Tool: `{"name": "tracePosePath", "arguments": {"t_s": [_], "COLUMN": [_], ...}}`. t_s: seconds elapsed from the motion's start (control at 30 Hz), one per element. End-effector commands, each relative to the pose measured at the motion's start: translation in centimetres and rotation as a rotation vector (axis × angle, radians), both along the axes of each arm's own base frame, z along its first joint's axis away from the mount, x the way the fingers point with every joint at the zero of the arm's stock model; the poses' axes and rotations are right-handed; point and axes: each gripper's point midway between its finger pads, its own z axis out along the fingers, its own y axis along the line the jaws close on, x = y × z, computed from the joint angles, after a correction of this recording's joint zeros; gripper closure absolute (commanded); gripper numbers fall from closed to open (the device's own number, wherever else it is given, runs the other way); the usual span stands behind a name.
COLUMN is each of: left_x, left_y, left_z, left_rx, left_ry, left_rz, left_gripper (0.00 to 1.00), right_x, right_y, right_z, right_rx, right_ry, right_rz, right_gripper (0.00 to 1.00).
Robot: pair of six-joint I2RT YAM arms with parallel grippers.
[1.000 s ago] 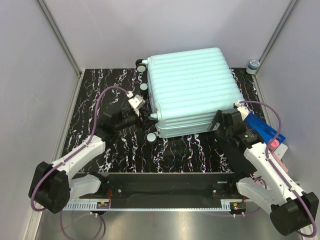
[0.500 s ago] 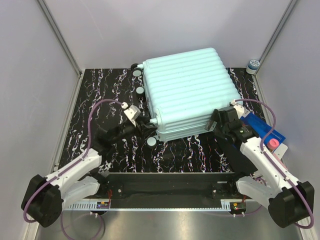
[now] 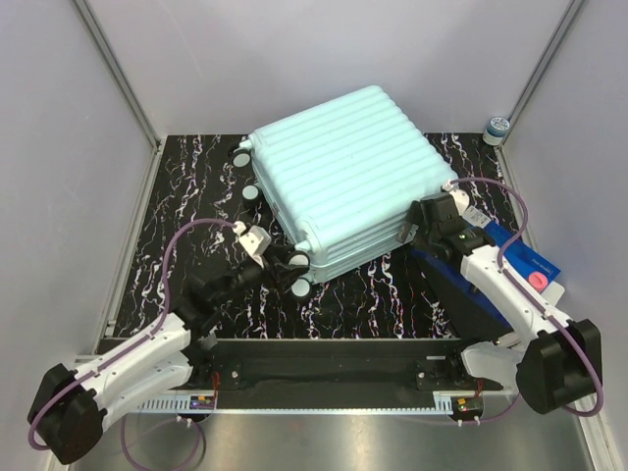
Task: Pack the luggage
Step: Zip the luggage at the center of the board.
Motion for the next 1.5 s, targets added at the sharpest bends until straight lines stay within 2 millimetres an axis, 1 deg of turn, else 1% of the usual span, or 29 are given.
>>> {"name": "tracePosePath", "arguments": {"t_s": [0.0,0.03,0.07,0.13,0.17,0.23,0.43,0.6,0.63,0.7,0.77,0.8,0.83,0.93,0.97,1.0,1.03,1.07,1.1,1.13,1.17,1.2,1.23,1.27,1.3,1.33,1.37,1.4,1.47], "left_x": [-2.5,-2.8,-2.8,-3.3,-3.4,-3.7,-4.7,-5.9,-5.9,-6.2,-6.4,-6.3,-6.1,-5.0,-4.8,-4.8,-4.5,-4.5,-4.6,-4.4,-4.7,-4.6,-4.1,-4.2,-4.2,-3.5,-3.6,-3.1,-2.5], "left_y": [-1.9,-2.3,-2.6,-3.2,-3.4,-4.0,-5.5,-7.6,-8.0,-9.0,-10.0,-10.4,-10.7,-10.7,-10.6,-10.3,-10.1,-9.7,-9.0,-8.4,-7.4,-6.8,-6.0,-4.9,-4.3,-3.4,-2.5,-1.8,0.0], "left_z": [-0.2,-0.1,0.0,0.4,0.4,0.9,1.7,2.5,3.1,2.7,3.2,2.6,3.0,2.4,2.2,1.3,1.2,1.0,0.7,0.5,0.6,0.6,0.7,0.9,1.4,2.0,2.6,3.7,4.7], "left_rx": [-0.012,-0.014,-0.014,-0.014,-0.012,-0.019,-0.019,-0.017,-0.02,-0.005,-0.004,0.013,0.012,0.046,0.056,0.091,0.099,0.109,0.13,0.134,0.143,0.146,0.147,0.157,0.155,0.147,0.142,0.123,0.116], "left_ry": [0.033,0.028,0.026,0.019,0.02,0.006,-0.014,-0.036,-0.049,-0.042,-0.052,-0.041,-0.045,-0.01,-0.001,0.031,0.044,0.058,0.077,0.098,0.112,0.121,0.133,0.141,0.144,0.138,0.132,0.12,0.121], "left_rz": [-0.126,-0.14,-0.145,-0.165,-0.171,-0.185,-0.232,-0.289,-0.297,-0.324,-0.345,-0.351,-0.343,-0.286,-0.273,-0.263,-0.24,-0.227,-0.21,-0.176,-0.153,-0.127,-0.073,-0.04,-0.021,0.042,0.069,0.111,0.2], "left_gripper": [1.0,1.0,1.0,1.0,1.0,1.0,1.0,1.0,1.0,1.0,1.0,1.0,1.0,1.0,0.89,0.79,0.69,0.54,0.48,0.41,0.23,0.12,0.06,0.01,0.01,0.01,0.01,0.01,0.01], "right_x": [4.4,4.7,5.2,5.9,6.4,7.1,8.5,9.1,9.4,9.6,9.7,9.7,9.6,8.8,8.5,7.9,7.5,6.9,6.0,5.6,5.0,4.1,3.5,3.0,2.2,1.8,1.2,0.4,-0.4], "right_y": [1.1,1.1,1.3,1.5,1.7,1.9,3.3,4.2,4.3,4.5,4.4,4.2,4.0,3.5,3.4,3.2,3.1,3.1,3.1,3.3,3.4,3.9,4.1,4.1,4.5,4.8,5.2,6.7,8.5], "right_z": [2.2,1.8,2.2,1.8,2.2,2.1,1.5,0.9,1.0,0.7,0.7,0.7,0.8,1.2,2.0,1.8,1.9,2.8,2.4,2.7,3.7,3.4,3.7,4.9,4.8,5.2,6.1,6.6,7.6], "right_rx": [-0.002,-0.012,-0.012,-0.024,-0.028,-0.036,-0.03,-0.038,-0.039,-0.047,-0.054,-0.057,-0.059,-0.06,-0.055,-0.05,-0.045,-0.032,-0.012,0.006,0.031,0.062,0.078,0.1,0.127,0.146,0.17,0.207,0.237], "right_ry": [-0.118,-0.108,-0.121,-0.109,-0.122,-0.117,-0.112,-0.107,-0.114,-0.109,-0.111,-0.112,-0.116,-0.125,-0.143,-0.137,-0.135,-0.156,-0.136,-0.139,-0.162,-0.147,-0.15,-0.183,-0.179,-0.189,-0.213,-0.214,-0.228], "right_rz": [0.022,0.025,0.033,0.041,0.049,0.054,0.126,0.203,0.208,0.226,0.221,0.214,0.206,0.19,0.185,0.177,0.174,0.175,0.176,0.181,0.189,0.21,0.216,0.214,0.223,0.228,0.242,0.282,0.317], "right_gripper": [0.0,0.0,0.0,0.0,0.0,0.0,0.0,0.0,0.0,0.0,0.0,0.0,0.0,0.0,0.0,0.0,0.0,0.0,0.0,0.0,0.01,0.03,0.04,0.05,0.06,0.06,0.06,0.07,0.07]}}
